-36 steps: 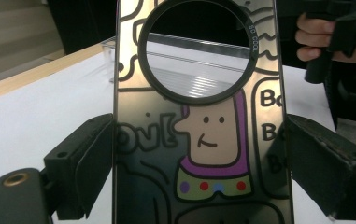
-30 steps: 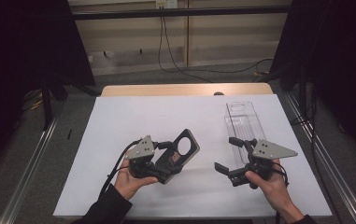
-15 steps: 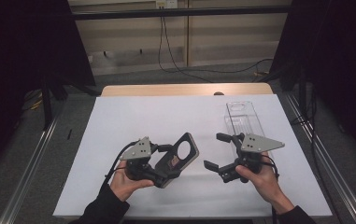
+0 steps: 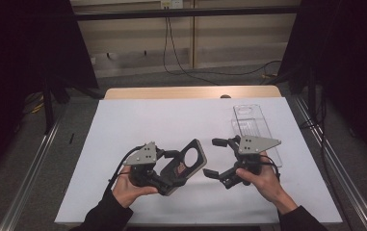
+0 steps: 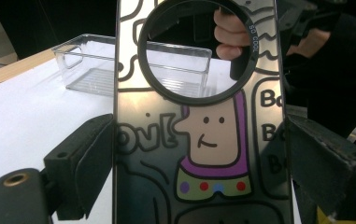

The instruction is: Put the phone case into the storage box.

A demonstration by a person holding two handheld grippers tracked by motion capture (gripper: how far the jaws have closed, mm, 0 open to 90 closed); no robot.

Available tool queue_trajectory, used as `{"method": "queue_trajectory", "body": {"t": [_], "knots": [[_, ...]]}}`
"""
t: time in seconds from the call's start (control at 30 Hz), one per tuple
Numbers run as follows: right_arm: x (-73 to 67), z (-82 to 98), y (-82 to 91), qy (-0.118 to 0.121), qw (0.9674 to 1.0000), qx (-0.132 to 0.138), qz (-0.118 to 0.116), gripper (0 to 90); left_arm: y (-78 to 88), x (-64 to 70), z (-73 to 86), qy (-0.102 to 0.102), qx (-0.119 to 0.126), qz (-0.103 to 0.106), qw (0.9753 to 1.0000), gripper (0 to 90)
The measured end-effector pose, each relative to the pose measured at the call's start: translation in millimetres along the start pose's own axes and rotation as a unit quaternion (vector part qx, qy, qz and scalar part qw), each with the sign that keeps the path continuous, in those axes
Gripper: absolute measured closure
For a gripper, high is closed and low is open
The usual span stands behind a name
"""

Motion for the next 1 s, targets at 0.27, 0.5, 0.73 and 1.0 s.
{"method": "queue_trajectory", "body": {"t": [0.27, 0.5, 0.73, 1.0], "knots": [[0.1, -5.4, -1.9, 0.011, 0.9995, -0.008, -0.03, 0.0, -3.3, 1.9, -3.2, -0.006, -0.004, 0.006, 1.0, 12.2], [-3.1, -2.9, -9.6, 0.033, 0.9974, -0.025, -0.059, 0.0, -6.7, 3.5, -0.9, -0.01, -0.013, 0.026, 0.9995, 12.2], [-3.2, -4.6, -14.6, 0.043, 0.9949, -0.03, -0.086, 0.0, -9.3, 5.4, 0.2, -0.008, -0.018, 0.035, 0.9992, 12.2], [-6.4, -2.1, -21.8, 0.056, 0.9912, -0.045, -0.111, 0.0, -12.9, 8.1, 2.4, -0.013, -0.029, 0.046, 0.9985, 12.2]]}}
Point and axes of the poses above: each handheld gripper's, and its own axes: y roughly backward along the jaws, z roughly out of its underside, x roughly to its right, the point moved 5 cm from there along -y, roughly forward along the jaws, and after that the axes turned 10 degrees about -x, right-handed, at the moved point
